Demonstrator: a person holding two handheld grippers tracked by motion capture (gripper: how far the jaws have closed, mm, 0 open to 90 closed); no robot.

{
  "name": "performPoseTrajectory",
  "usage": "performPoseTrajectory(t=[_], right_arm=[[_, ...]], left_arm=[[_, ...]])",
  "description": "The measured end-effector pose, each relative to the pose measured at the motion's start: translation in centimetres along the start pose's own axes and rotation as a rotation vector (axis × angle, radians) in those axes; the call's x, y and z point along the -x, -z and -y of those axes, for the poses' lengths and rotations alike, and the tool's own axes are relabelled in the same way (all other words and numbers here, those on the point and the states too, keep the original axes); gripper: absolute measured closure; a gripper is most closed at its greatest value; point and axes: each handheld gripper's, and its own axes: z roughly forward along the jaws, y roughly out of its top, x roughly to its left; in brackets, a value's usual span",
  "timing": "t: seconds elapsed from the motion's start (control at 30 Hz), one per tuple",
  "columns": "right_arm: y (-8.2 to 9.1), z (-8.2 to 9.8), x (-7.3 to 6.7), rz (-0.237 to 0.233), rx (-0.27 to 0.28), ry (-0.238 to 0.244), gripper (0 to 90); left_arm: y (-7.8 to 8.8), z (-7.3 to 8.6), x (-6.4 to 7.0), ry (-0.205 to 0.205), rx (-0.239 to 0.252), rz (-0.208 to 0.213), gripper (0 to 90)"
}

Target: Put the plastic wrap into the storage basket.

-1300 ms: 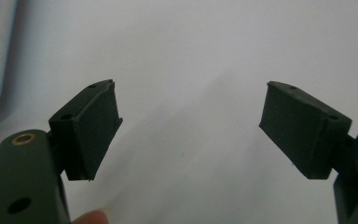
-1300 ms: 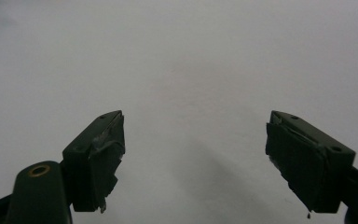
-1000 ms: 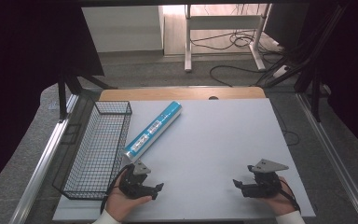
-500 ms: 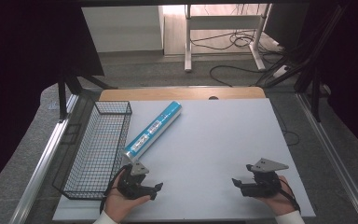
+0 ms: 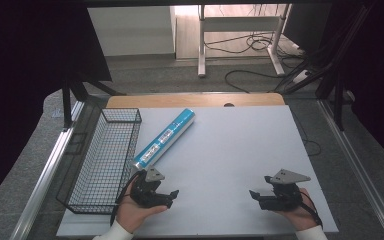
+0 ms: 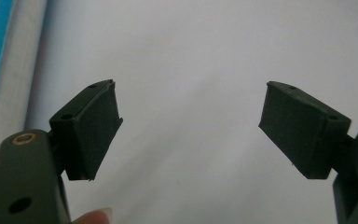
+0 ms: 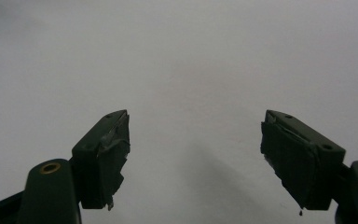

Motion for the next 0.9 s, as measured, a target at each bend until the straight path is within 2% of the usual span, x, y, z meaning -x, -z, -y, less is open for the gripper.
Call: performPoseTrajectory(t=[0.37, 0.7, 0.9], right_arm=[[-0.4, -0.1, 0.0, 0.006, -0.01, 0.012, 24.2], [-0.4, 0.0, -0.1, 0.01, -0.015, 0.016, 24.1], [-0.5, 0.0, 0.0, 0.012, -0.017, 0.017, 24.0]], left_arm=[[0.6, -3.2, -1.1, -0.024, -0.032, 0.022, 21.8], [0.7, -6.0, -2.1, -0.043, -0.043, -0.002, 21.4], [0.4, -7.2, -2.8, -0.039, -0.054, -0.016, 21.2]])
